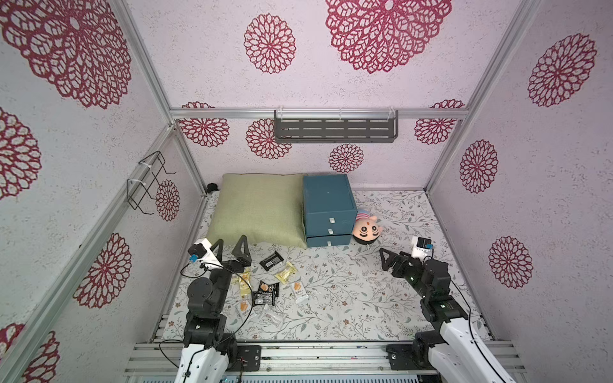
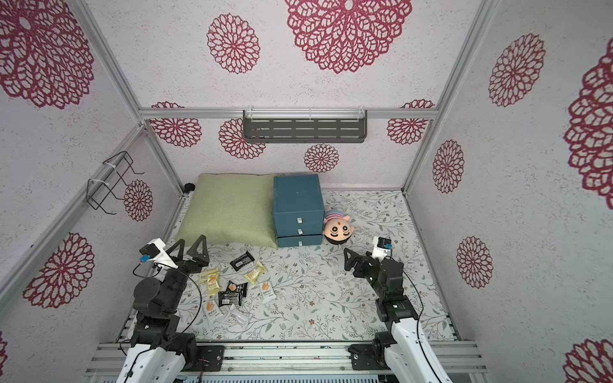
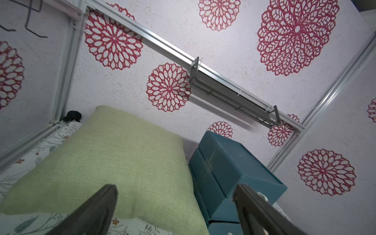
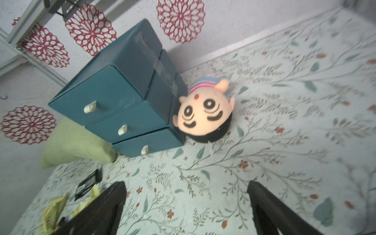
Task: Place the cookies into the drawer by color
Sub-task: Open the drawer in the storage box.
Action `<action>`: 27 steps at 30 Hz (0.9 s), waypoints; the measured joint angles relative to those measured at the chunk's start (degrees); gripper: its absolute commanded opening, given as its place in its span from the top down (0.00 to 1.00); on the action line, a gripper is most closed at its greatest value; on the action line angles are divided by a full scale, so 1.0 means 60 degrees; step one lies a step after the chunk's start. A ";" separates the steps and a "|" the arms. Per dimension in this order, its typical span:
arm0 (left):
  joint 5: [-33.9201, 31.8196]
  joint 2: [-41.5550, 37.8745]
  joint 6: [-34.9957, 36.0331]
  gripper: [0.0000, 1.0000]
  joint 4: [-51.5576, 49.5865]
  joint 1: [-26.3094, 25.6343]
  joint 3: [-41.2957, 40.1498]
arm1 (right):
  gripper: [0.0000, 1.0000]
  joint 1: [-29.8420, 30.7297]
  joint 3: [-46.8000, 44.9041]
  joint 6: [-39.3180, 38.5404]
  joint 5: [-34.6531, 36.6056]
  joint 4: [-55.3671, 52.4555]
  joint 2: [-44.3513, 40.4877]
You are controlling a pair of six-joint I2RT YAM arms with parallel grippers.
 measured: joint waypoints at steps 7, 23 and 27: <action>-0.0164 0.0295 -0.0772 0.03 -0.0936 -0.0004 -0.0106 | 0.01 0.0033 -0.0208 0.1082 -0.1129 0.0969 0.0936; 0.0725 0.3136 -0.1351 0.02 0.0685 -0.1049 -0.0404 | 0.34 0.3042 0.2506 0.1727 0.0495 0.1712 0.4688; 0.0827 0.4084 -0.1122 0.02 0.0867 -0.1679 -0.0047 | 0.44 0.3446 0.3289 0.1963 0.1104 0.1708 0.5417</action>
